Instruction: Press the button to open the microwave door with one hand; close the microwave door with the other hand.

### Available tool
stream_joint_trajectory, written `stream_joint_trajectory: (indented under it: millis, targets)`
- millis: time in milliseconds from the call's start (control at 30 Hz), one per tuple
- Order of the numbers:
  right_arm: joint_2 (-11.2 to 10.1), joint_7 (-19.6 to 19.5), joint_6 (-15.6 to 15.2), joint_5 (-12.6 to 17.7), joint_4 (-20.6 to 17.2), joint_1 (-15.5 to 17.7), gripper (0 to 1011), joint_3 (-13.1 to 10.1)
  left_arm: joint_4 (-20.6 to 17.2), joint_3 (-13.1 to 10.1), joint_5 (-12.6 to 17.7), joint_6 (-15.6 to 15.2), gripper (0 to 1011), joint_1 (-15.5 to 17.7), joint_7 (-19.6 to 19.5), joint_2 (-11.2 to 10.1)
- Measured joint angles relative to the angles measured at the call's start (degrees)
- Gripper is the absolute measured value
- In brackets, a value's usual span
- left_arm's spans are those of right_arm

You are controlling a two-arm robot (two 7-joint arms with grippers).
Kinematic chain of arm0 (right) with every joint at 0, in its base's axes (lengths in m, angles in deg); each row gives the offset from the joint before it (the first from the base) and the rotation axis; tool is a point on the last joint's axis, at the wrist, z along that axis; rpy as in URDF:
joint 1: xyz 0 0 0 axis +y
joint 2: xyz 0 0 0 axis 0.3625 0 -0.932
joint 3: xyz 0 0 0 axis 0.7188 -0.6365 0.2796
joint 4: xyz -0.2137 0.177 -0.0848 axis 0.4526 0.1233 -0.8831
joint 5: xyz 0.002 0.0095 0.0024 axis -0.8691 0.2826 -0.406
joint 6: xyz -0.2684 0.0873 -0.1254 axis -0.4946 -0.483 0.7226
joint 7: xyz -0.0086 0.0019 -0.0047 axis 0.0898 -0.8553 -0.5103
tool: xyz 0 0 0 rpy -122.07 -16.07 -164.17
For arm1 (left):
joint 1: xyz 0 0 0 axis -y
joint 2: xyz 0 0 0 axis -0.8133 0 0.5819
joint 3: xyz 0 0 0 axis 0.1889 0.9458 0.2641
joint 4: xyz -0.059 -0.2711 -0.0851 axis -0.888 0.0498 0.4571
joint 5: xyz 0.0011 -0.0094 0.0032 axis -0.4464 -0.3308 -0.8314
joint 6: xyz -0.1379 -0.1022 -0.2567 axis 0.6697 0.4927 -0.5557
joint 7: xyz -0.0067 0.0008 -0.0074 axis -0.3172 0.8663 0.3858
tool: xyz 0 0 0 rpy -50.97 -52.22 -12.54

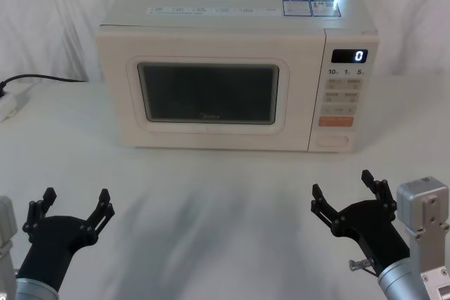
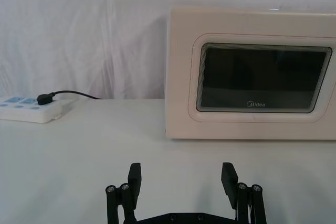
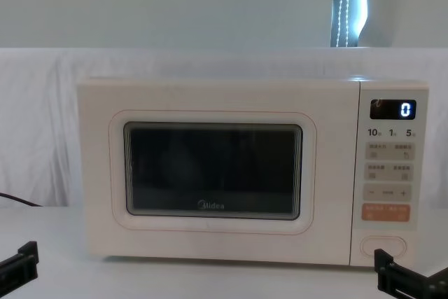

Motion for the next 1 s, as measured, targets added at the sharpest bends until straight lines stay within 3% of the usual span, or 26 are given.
stream_joint_trajectory:
  millis: [1000]
  targets:
    - [0.0, 0.0, 0.0, 0.0, 0.0, 0.0, 1002, 0.0, 0.0, 0.0, 0.0, 0.0, 1001, 0.0, 0.0, 0.0]
